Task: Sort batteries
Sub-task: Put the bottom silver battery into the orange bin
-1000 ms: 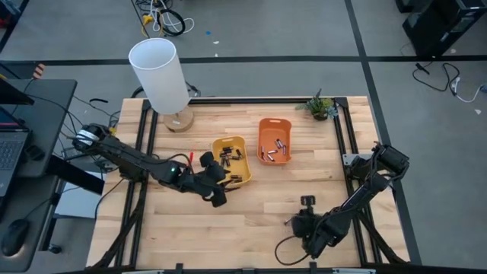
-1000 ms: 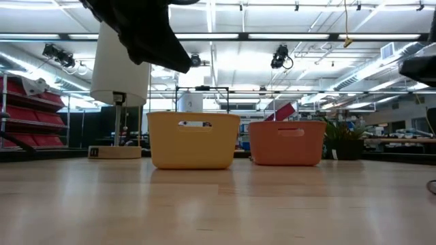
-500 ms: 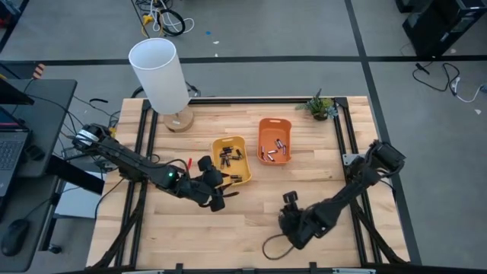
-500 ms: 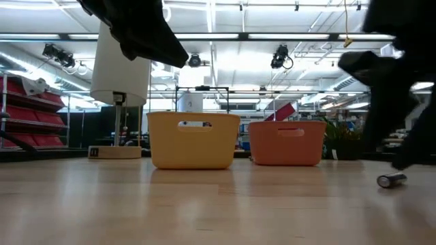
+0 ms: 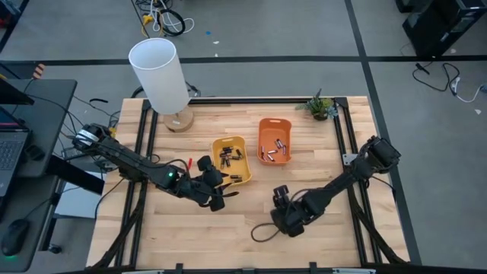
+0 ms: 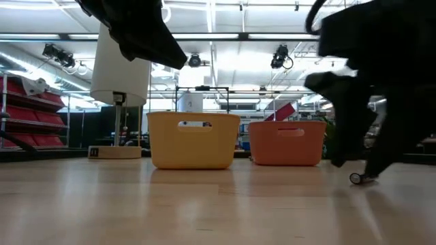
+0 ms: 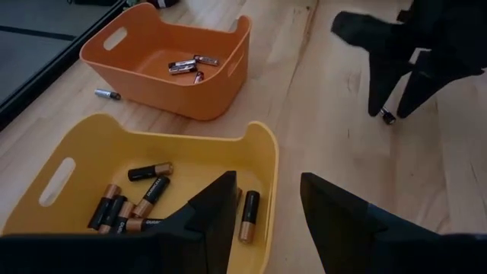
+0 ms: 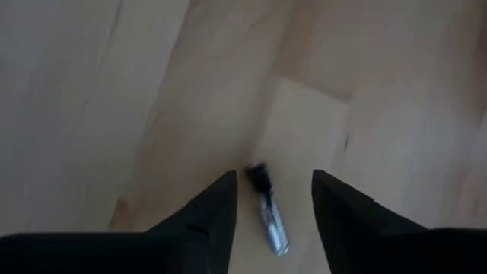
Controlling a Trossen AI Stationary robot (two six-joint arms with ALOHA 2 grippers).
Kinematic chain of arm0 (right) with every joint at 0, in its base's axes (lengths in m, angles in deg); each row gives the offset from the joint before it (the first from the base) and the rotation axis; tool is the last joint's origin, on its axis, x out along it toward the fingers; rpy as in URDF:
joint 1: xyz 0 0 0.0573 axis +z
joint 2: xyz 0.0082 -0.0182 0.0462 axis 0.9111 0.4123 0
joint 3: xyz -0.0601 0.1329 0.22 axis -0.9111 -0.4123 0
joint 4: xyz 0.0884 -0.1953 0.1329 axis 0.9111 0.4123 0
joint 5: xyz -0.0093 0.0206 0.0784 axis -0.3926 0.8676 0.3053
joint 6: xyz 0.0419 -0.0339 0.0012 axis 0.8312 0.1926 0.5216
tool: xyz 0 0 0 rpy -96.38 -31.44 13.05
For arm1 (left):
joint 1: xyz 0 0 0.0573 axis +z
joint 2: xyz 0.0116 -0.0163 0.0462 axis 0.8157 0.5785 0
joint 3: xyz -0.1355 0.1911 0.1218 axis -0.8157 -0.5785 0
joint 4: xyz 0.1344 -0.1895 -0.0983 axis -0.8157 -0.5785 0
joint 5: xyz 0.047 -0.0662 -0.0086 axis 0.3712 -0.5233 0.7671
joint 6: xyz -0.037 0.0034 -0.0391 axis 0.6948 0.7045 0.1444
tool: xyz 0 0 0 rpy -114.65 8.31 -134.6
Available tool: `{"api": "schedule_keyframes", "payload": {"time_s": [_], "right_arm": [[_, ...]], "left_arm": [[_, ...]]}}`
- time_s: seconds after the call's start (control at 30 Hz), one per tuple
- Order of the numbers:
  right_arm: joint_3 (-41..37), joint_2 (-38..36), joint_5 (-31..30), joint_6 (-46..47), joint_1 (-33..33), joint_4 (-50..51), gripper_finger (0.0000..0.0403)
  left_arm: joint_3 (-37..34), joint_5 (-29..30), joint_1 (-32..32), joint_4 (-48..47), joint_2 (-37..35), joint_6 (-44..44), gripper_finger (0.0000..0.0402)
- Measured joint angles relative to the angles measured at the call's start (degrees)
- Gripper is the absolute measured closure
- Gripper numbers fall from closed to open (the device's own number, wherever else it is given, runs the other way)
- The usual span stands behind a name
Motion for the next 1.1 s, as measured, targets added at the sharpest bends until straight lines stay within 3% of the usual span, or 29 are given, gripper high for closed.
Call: {"api": "schedule_keyframes", "payload": {"time_s": [0.3, 0.6, 0.8, 1.1], "right_arm": [[-1.2, 0.0, 11.3, -0.5, -6.0, -1.9, 0.0323], [-6.6, -0.5, 9.9, 0.9, -5.7, -7.9, 0.0359], [-6.9, -0.4, 8.2, 0.9, -5.5, -9.6, 0.0389], [-7.0, -0.2, 6.7, -0.1, -5.5, -12.5, 0.0390]], "left_arm": [[-0.2, 0.2, 0.0, -0.9, 0.0, 0.0, 0.0239], [-3.7, 0.7, 0.0, 0.4, 0.0, 1.8, 0.0239], [-6.4, 1.1, 0.0, 7.8, 0.0, 3.1, 0.0239], [-7.1, 1.2, -2.3, 11.5, 0.0, 4.3, 0.0239]]}}
